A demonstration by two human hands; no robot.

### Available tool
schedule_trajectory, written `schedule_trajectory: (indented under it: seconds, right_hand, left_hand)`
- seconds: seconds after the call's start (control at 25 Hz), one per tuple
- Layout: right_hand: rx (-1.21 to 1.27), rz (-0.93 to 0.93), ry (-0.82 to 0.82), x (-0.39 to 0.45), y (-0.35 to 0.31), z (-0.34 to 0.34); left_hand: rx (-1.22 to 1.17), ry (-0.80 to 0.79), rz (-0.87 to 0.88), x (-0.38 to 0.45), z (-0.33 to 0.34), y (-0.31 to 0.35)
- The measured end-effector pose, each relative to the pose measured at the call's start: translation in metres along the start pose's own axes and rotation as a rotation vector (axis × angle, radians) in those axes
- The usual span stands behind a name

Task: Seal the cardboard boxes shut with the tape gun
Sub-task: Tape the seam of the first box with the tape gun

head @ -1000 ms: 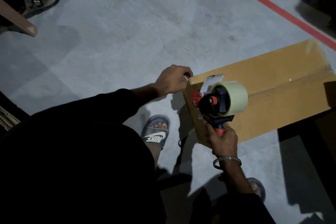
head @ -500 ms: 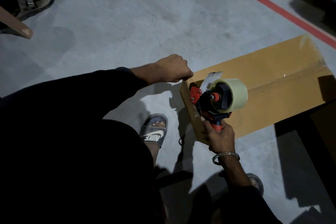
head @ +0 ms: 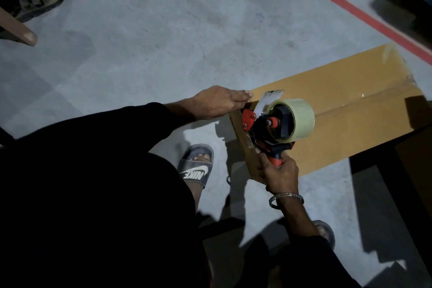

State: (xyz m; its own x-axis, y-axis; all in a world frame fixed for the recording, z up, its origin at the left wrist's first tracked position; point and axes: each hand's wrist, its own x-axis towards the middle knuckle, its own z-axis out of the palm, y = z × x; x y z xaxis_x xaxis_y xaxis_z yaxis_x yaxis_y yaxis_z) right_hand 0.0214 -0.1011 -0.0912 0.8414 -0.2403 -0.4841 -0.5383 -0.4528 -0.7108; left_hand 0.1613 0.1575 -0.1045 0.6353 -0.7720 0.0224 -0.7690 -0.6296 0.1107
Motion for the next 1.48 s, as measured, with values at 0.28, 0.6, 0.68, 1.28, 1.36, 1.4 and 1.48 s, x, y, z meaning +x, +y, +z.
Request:
schedule_trajectory:
  seconds: [0.28,0.6,0.68,1.28,1.36,1.4,1.48]
  right_hand:
    - [-0.122,-0.040,0.087,-0.004,-0.005,0.004]
    - [-0.432,-0.137,0.073,-0.023,-0.013,-0.003]
    - [-0.500,-0.153,0.066,-0.031,-0.007,-0.010]
    - [-0.546,0.065,0.037,-0.078,0.067,-0.052]
    - [-0.530,0.065,0.023,-0.078,0.068,-0.051]
    - [-0.516,0.061,0.023,-0.077,0.069,-0.051]
    - [-0.492,0.036,0.043,-0.075,0.072,-0.053]
  left_hand:
    - [-0.153,-0.074,-0.140,-0.003,-0.001,0.011]
    - [-0.225,-0.071,-0.340,0.001,-0.009,0.024]
    - [-0.228,-0.060,-0.300,0.000,-0.003,0.020]
    - [0.001,-0.020,-0.046,-0.002,0.009,0.086]
    - [-0.097,-0.021,-0.009,-0.005,0.019,0.093]
    - [-0.138,0.014,-0.014,-0.004,0.023,0.093]
    - [-0.235,0.064,-0.041,-0.002,0.027,0.094]
